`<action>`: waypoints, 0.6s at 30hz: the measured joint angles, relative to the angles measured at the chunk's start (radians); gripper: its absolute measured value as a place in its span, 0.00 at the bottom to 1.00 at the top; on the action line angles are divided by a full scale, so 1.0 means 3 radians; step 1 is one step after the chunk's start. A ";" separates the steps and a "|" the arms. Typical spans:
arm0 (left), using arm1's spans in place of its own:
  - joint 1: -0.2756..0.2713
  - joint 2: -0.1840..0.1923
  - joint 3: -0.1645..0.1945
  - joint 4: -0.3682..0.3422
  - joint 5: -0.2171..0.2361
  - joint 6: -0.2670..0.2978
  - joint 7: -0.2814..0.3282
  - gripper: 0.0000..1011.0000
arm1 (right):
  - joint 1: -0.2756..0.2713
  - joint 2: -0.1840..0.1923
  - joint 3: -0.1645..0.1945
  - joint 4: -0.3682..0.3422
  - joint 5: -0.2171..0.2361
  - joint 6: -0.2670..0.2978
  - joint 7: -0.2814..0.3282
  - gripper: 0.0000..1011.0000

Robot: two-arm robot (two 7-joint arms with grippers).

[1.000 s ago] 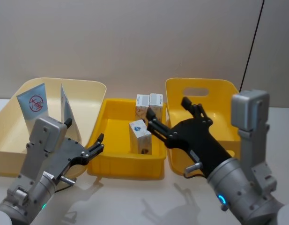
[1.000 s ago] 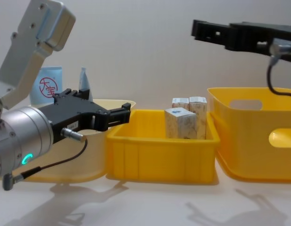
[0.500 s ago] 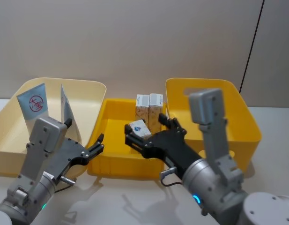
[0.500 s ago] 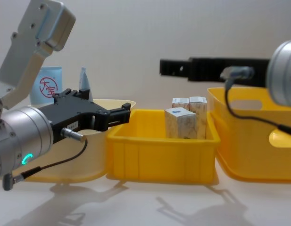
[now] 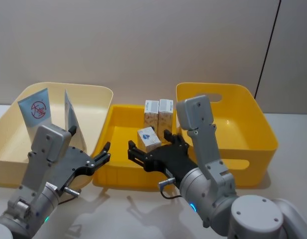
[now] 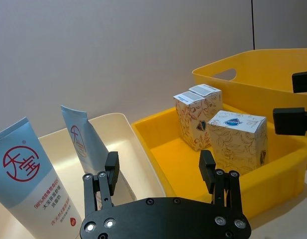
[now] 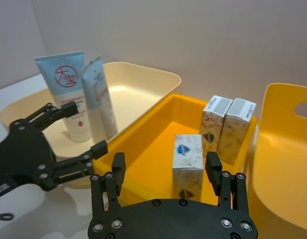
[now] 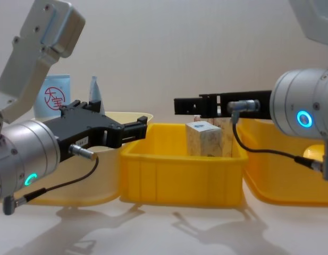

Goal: Bimanual collaborative sorting of washing and personal care products

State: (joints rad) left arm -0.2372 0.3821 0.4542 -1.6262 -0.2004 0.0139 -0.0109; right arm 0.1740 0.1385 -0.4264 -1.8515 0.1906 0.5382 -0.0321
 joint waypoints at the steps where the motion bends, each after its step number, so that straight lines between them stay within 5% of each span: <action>1: 0.0000 0.0000 0.0000 0.0000 0.0000 0.0000 0.0000 0.99 | 0.0002 -0.0005 0.0006 0.0006 -0.0008 0.0007 -0.0013 0.99; 18: 0.0000 0.0000 0.0000 0.0000 0.0000 0.0000 0.0000 0.99 | 0.0027 -0.0057 0.0187 0.0037 -0.0026 0.0150 -0.0096 0.99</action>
State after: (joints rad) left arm -0.2372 0.3821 0.4542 -1.6262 -0.2003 0.0139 -0.0109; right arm 0.1821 0.1215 -0.3703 -1.8403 0.1829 0.5832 -0.0608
